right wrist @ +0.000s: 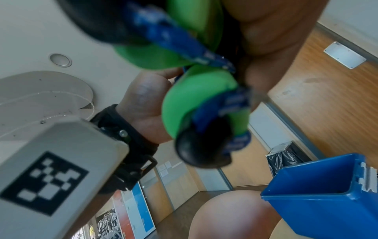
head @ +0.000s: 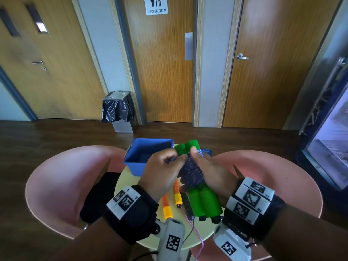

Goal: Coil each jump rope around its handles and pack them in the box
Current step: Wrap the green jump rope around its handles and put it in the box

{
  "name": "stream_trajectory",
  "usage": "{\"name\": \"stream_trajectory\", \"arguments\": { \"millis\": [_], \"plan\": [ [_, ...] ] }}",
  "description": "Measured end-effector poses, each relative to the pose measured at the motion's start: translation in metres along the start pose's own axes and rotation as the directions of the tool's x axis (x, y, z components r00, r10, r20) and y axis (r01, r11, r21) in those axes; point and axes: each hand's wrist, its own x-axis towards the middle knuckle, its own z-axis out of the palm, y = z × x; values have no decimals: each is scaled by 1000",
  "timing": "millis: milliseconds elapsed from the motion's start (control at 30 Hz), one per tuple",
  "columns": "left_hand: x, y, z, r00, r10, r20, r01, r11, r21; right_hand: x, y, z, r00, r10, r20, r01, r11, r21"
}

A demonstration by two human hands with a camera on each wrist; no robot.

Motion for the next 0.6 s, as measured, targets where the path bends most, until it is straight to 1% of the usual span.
{"name": "stream_trajectory", "arguments": {
  "millis": [67, 100, 133, 233, 300, 367, 433, 467, 533, 600],
  "plan": [
    [1, 2, -1, 1000, 4, 29, -5, 999, 37, 1, -2, 2, 998, -3, -58, 2, 1000, -22],
    [1, 3, -2, 999, 7, 42, -8, 1000, 28, 1, -3, 2, 998, 2, -69, -2, 1000, -2],
    [1, 2, -3, 999, 4, 43, -4, 1000, 1, 1, -4, 2, 997, 13, -74, -11, 1000, 29],
    [0, 0, -4, 997, -69, 34, 73, 988, -136, -3, -6, 0, 993, 68, -95, -55, 989, 135],
    [-1, -2, -6, 992, -116, 47, 124, 963, -239, -7, -6, -1, 992, 106, -72, -90, 975, 201],
    [-3, -4, -9, 990, -122, 68, 137, 944, -301, -12, -6, -2, 990, 140, -7, -134, 957, 258],
    [-6, -6, -12, 994, -71, 88, 95, 947, -308, -17, -4, -4, 987, 146, 74, -162, 935, 317],
    [-8, -4, -13, 995, -27, 93, 53, 954, -295, -18, -3, -5, 984, 138, 110, -168, 926, 337],
    [-13, -3, -13, 995, 64, 76, -40, 958, -284, -25, -3, -6, 979, 115, 168, -170, 915, 366],
    [-14, -3, -13, 993, 107, 47, -86, 942, -326, -29, -4, -4, 971, 90, 221, -176, 895, 409]
  ]
}}
